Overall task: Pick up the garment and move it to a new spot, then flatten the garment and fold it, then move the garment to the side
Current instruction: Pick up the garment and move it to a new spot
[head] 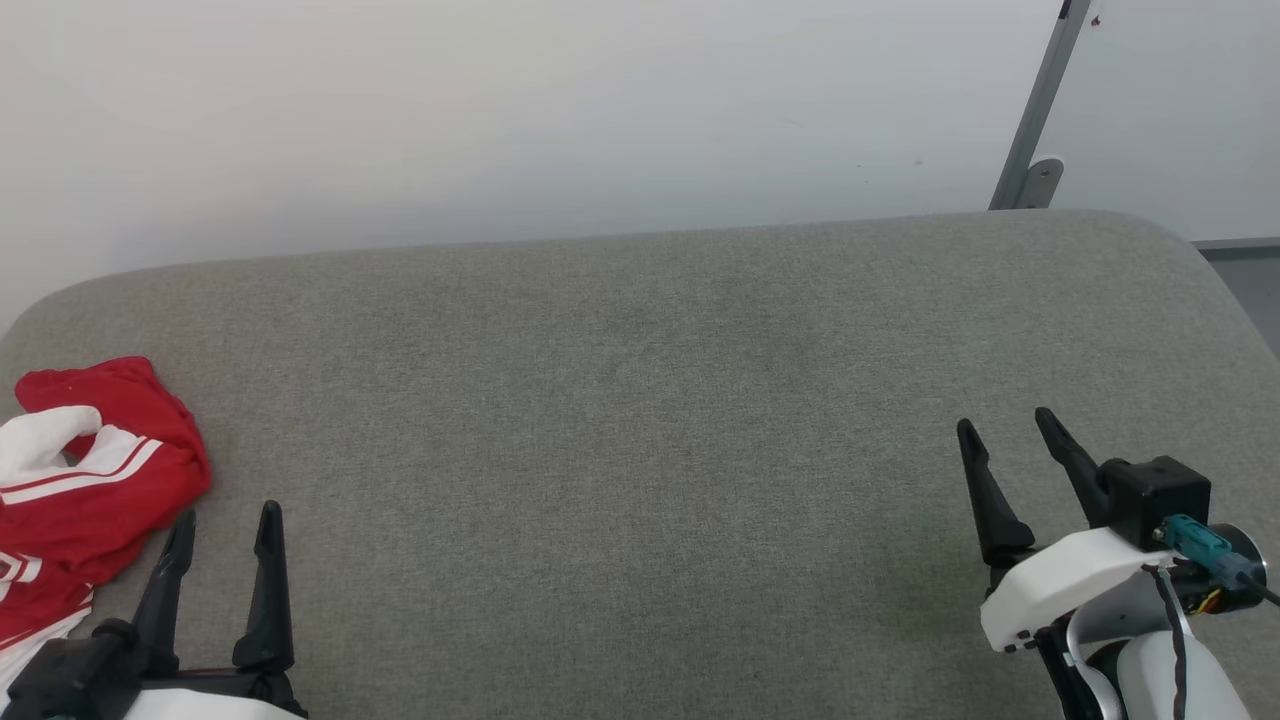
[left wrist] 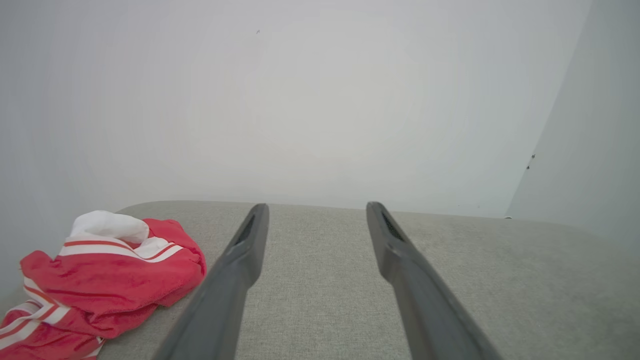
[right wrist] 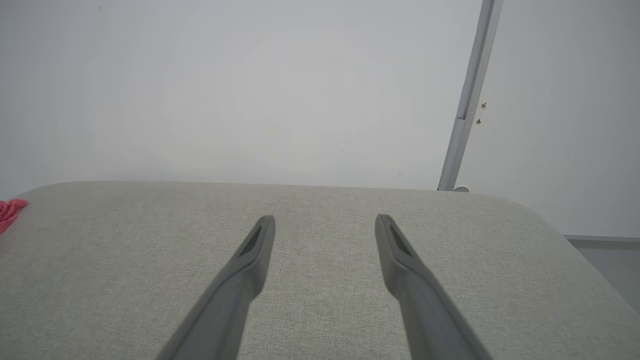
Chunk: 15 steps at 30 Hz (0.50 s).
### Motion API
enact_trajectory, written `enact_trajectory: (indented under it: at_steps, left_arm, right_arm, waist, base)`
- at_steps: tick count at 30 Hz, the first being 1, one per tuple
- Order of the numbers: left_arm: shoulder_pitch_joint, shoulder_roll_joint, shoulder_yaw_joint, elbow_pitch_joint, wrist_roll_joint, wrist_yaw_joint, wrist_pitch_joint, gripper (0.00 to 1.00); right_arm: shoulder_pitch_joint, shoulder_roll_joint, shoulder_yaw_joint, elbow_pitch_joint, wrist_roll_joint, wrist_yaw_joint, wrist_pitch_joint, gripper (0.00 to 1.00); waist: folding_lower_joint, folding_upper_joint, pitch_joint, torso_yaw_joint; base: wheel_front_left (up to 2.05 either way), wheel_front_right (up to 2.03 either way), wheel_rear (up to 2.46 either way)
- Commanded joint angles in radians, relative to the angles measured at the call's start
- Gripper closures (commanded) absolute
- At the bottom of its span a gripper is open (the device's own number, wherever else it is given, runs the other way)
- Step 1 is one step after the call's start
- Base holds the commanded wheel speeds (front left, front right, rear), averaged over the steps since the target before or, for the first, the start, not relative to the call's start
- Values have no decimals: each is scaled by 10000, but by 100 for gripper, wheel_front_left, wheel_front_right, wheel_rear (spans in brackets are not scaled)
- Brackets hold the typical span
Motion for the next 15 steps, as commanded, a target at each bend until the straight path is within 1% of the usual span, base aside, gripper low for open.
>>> enact_trajectory:
  at_steps: [1, 9, 15]
  left_arm:
    - [72, -5, -13, 11, -16, -44, -53, 0]
    - [25, -12, 0, 89, -98, -74, -53, 0]
    - [-24, 16, 104, 186, -233, -34, -49, 0]
  right_arm:
    - [94, 7, -6, -85, -46, -3, -100, 0]
    - [123, -3, 28, -213, -227, -3, -358, 0]
    - [154, -52, 165, -274, -375, -3, -556, 0]
  waist:
    - [0, 0, 6, -5]
    - [0, 0, -13, 50]
    - [0, 0, -131, 461]
  base:
    - [0, 0, 0]
    - [0, 0, 0]
    - [0, 0, 0]
